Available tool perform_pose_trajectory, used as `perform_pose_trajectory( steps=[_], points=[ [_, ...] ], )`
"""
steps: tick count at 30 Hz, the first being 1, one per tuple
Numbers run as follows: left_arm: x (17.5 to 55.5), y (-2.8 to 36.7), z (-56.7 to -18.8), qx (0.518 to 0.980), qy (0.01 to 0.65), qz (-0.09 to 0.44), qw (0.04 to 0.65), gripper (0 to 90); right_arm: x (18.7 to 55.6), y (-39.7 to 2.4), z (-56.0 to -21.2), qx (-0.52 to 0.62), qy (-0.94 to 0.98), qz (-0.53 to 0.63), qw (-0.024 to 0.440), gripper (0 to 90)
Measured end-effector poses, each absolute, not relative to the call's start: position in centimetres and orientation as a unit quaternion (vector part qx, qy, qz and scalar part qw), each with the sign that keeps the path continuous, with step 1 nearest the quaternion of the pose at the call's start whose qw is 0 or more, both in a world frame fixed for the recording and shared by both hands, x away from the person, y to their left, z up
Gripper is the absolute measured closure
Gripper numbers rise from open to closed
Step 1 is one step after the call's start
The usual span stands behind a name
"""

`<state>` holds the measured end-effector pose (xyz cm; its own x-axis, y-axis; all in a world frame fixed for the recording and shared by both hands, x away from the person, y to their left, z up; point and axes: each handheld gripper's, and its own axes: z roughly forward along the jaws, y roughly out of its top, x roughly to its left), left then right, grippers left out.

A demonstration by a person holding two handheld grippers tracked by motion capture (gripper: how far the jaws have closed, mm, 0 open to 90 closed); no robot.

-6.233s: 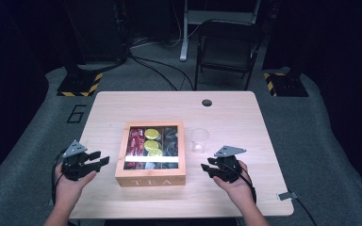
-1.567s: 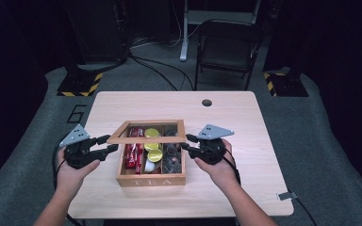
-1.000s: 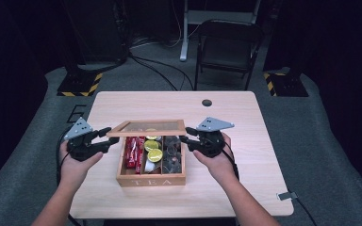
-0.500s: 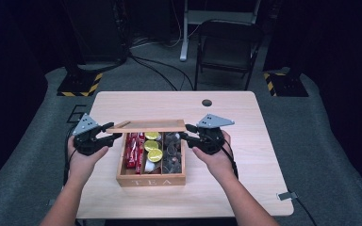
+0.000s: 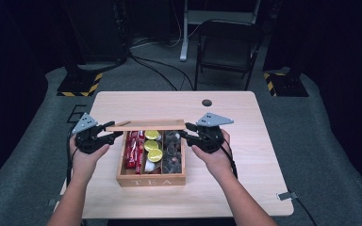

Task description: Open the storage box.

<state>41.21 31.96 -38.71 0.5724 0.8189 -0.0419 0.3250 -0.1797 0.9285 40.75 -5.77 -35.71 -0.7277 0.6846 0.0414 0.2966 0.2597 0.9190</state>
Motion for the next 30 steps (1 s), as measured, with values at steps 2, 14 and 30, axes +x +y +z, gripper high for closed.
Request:
perform_pose_trajectory(
  steps=[2,14,30],
  points=[
    [41.3,32.0,-38.7,0.727,0.393,0.245,0.507,51.6,40.9,-5.7,-35.7,0.318,0.769,0.521,0.190,60.7],
    [41.8,32.1,-38.8,0.716,0.403,0.244,0.515,54.2,41.2,-5.4,-36.0,0.318,0.769,0.515,0.206,58.6],
    [41.7,32.1,-39.0,0.707,0.414,0.238,0.522,54.2,39.2,-6.8,-38.5,0.348,0.762,0.508,0.198,58.2]
  ],
)
